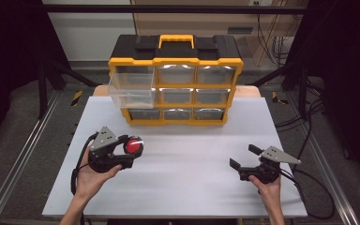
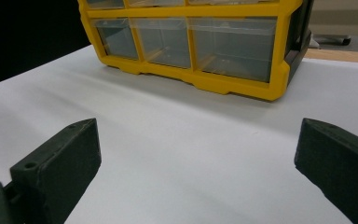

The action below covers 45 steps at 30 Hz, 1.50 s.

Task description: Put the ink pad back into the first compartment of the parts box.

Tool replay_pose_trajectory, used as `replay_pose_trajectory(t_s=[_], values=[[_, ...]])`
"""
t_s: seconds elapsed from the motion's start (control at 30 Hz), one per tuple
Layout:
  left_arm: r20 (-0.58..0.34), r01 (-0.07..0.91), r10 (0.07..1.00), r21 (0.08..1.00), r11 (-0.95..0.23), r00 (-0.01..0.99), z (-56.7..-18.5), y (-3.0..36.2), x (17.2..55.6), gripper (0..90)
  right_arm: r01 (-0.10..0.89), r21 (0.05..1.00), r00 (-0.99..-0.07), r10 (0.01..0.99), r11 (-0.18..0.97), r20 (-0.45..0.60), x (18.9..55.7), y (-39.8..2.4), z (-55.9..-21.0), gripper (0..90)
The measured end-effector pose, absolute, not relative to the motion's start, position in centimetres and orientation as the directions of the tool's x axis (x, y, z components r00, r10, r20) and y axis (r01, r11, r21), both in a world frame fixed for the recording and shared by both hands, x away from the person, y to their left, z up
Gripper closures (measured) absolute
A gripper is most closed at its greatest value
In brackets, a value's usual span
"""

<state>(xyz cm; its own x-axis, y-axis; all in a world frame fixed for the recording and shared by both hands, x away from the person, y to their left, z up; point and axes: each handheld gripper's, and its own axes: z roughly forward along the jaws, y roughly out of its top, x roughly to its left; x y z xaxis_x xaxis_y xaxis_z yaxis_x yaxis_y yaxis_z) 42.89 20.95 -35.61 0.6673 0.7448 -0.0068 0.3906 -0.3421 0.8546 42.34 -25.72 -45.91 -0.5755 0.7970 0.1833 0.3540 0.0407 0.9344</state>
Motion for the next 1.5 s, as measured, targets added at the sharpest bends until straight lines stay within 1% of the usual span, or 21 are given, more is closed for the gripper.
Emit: replay_pose_trajectory(t_s=[1.5], values=[[0.049, 0.333, 0.749, 0.875, -0.351, 0.661, -30.2, 20.7, 43.8, 29.7, 0.355, 0.934, -0.572, 0.799, 0.037, 0.186, 42.3, -25.8, -45.9, 1.2]])
